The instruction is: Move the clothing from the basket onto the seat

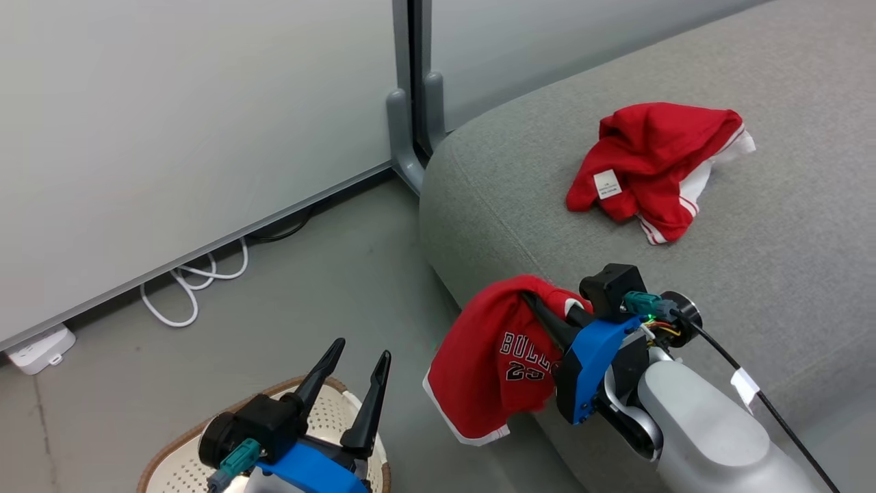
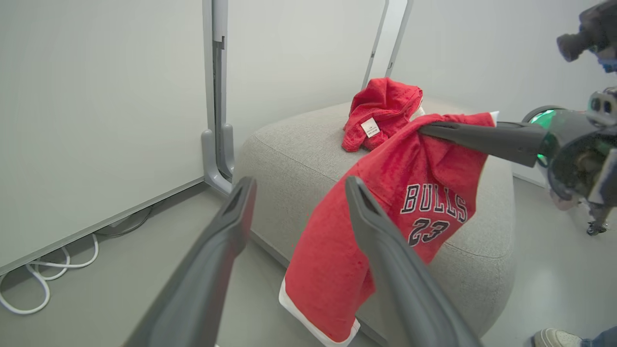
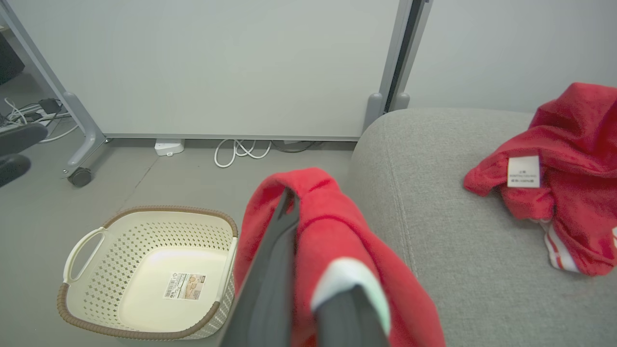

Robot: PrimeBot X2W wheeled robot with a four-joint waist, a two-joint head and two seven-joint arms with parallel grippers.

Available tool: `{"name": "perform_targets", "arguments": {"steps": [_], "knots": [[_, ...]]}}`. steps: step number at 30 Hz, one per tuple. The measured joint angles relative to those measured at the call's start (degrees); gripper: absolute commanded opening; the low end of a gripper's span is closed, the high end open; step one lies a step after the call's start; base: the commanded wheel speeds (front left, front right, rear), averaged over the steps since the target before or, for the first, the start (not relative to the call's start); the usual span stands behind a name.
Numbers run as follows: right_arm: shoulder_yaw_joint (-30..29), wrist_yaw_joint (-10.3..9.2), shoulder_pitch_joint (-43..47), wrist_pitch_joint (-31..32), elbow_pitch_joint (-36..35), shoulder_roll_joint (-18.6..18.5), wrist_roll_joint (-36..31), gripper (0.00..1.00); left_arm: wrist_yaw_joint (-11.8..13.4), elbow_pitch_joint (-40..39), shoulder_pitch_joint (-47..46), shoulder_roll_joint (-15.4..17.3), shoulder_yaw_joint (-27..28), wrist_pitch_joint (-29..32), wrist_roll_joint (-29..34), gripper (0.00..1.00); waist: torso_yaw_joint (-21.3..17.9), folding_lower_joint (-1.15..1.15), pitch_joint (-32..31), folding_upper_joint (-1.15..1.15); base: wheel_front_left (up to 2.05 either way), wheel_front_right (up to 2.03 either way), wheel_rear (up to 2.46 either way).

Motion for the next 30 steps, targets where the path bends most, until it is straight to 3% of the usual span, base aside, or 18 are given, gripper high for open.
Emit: {"name": "perform_targets", "arguments": {"steps": [9, 21, 30], "knots": [[-0.3, 0.00, 0.6, -0.2, -0.1, 0.3, -0.1, 0.00, 0.0, 0.4, -1.6, 0.2, -1.6, 0.0, -0.3, 1.00, -3.2, 0.00, 1.1, 0.00, 0.00, 0.00, 0.00], [-4.1, 0.00, 0.4, -0.6, 0.1, 0.2, 0.1, 0.00, 0.0, 0.7, -2.1, 0.7, -1.7, 0.0, -0.6, 1.00, -2.1, 0.00, 2.0, 0.00, 0.00, 0.00, 0.00], [-11.2, 0.00, -10.5, 1.6, 1.1, -4.1, 0.1, 0.00, 0.0, 0.1, -5.2, 2.1, -2.5, 0.0, 0.0, 1.00, -1.1, 0.00, 6.7, 0.00, 0.00, 0.00, 0.00]]}}
